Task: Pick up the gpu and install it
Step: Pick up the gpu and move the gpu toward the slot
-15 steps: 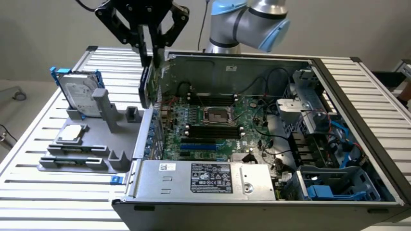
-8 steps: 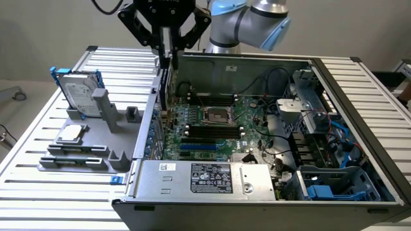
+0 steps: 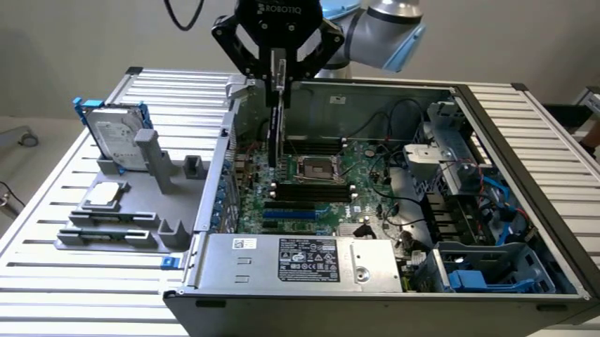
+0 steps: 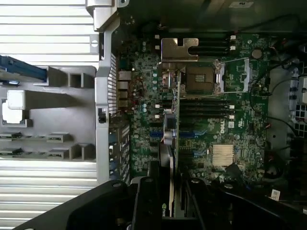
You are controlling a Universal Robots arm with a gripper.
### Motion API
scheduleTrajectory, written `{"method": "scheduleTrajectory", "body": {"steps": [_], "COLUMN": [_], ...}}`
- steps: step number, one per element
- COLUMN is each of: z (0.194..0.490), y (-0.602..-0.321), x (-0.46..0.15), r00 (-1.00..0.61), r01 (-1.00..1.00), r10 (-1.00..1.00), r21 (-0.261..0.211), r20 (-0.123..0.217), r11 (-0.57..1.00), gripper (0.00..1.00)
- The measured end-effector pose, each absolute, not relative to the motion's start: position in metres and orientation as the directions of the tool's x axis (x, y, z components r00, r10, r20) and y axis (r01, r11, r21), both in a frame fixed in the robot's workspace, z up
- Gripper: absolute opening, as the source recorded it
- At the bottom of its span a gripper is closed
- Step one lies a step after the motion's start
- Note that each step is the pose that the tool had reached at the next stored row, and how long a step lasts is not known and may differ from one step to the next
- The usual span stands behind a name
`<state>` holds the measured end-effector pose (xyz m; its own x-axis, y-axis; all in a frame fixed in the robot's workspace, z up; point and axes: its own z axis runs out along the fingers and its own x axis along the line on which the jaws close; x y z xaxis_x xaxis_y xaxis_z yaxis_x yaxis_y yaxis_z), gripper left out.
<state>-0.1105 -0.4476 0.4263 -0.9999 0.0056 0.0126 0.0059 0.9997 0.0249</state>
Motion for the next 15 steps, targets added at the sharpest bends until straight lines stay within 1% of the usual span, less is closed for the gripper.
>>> {"method": "scheduleTrajectory", "body": {"steps": [11, 15], "z": [0.407, 0.407], "y": [-0.440, -0.440], "x": [-0.061, -0.061], "r00": [-1.000, -1.000], "r01": [0.006, 0.006], "r10": [0.006, 0.006], "r21": [0.019, 0.019], "r20": [0.012, 0.017], "r11": [1.000, 1.000], "gripper": [0.26, 0.26]}}
